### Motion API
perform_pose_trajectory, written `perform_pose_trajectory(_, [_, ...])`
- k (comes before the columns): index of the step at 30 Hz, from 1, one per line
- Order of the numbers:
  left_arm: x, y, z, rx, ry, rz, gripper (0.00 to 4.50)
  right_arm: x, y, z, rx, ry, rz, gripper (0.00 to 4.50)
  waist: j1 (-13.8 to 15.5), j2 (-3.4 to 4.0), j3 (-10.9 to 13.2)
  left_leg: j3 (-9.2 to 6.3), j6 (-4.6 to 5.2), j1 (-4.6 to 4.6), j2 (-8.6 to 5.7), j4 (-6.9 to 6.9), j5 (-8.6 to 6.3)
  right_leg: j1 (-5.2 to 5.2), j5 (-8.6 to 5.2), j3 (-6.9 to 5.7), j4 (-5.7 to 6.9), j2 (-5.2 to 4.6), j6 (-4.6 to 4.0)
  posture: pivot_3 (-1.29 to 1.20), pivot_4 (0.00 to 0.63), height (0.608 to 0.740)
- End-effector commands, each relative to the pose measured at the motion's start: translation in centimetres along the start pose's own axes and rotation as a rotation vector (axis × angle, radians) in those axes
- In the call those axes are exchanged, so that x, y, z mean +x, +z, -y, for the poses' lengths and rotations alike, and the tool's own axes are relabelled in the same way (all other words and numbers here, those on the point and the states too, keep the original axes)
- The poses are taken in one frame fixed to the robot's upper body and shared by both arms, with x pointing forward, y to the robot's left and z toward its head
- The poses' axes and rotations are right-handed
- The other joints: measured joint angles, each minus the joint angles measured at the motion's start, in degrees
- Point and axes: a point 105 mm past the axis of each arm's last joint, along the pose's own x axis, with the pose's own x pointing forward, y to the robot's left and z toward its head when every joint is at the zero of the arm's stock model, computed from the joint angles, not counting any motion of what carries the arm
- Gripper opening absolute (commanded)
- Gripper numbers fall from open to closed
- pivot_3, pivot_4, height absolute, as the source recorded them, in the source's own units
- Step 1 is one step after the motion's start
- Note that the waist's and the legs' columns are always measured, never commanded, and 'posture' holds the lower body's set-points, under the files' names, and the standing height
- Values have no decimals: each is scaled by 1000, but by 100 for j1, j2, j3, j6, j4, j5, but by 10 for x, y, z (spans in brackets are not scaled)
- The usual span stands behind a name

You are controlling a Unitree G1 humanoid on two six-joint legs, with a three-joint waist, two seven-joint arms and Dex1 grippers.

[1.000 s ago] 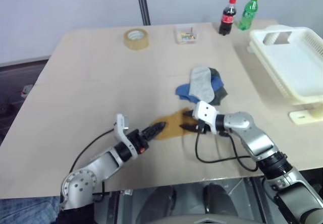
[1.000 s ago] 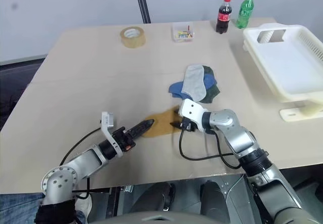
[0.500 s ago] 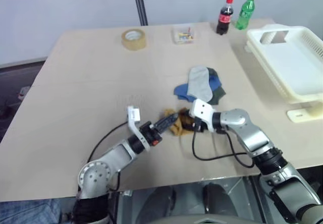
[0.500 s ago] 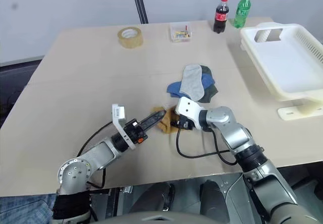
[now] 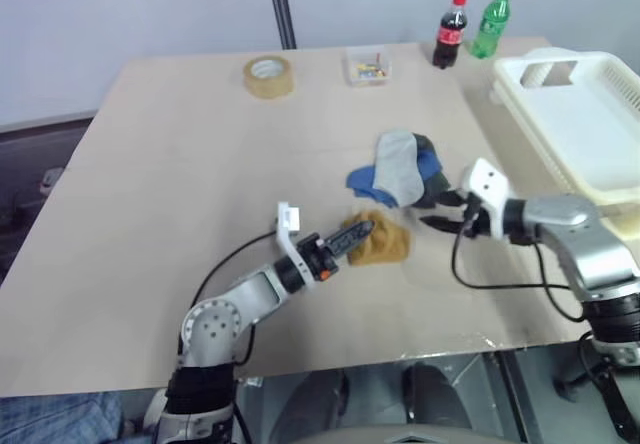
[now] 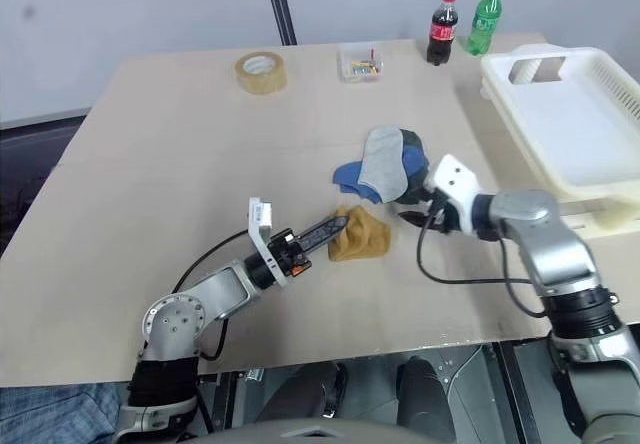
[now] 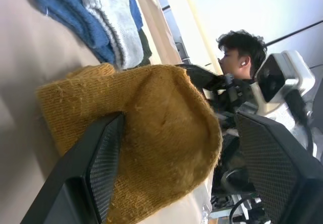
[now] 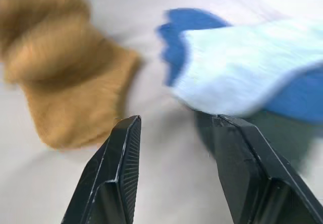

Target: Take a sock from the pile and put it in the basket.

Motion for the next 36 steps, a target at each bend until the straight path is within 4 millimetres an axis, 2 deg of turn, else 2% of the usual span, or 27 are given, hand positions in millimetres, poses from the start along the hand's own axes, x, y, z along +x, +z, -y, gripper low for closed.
perform_pose_trajectory(1, [7,0,5,7,-49,-1,3716,1,24,-13,120,57,121,2333,2,-1,0,0,0,0,0,0,0,0,0,0,0,0,0,0,150,740])
perform_pose_trajectory(5, [9,1,3,-2,-73,11,3716,16,26,-24,267,66,164,2333,15,-1,1,0,0,-1,1,0,0,0,0,1,0,-1,0,0,150,740])
perform_pose_trajectory(6, [9,1,4,-2,-86,13,3776,18,26,-26,280,70,159,2837,20,-1,1,0,0,-3,-1,2,0,0,0,1,0,-3,0,0,150,740])
perform_pose_trajectory(7, [8,1,5,-1,-101,15,3776,20,26,-30,300,93,158,3046,31,-1,1,-1,1,-4,-4,3,0,0,0,0,0,-5,0,0,150,740])
perform_pose_trajectory(9, [6,1,7,-4,-129,22,3776,23,29,-39,331,139,159,4117,18,-1,1,-3,4,-8,-7,5,-2,0,0,-4,-4,-8,0,0,150,740])
perform_pose_trajectory(10, [5,1,7,-5,-137,23,3776,24,30,-42,341,149,158,4451,17,-1,1,-3,5,-8,-7,5,-3,0,0,-3,-6,-8,0,0,150,740])
perform_pose_trajectory(26, [3,-2,3,-1,-156,24,3776,46,25,-63,398,244,117,4451,0,-1,1,-3,5,-6,-4,1,-3,-2,0,-3,-4,-5,0,0,150,740])
perform_pose_trajectory(32, [3,-2,1,0,-143,26,3776,42,26,-65,398,275,123,4451,3,-1,1,-3,5,-6,-5,1,-3,-2,0,-3,-5,-6,0,0,150,740])
perform_pose_trajectory(36, [4,-3,0,0,-142,27,3776,46,22,-66,335,264,99,4451,-3,-1,1,-3,5,-6,-5,1,-3,-2,0,-3,-5,-6,0,0,150,740])
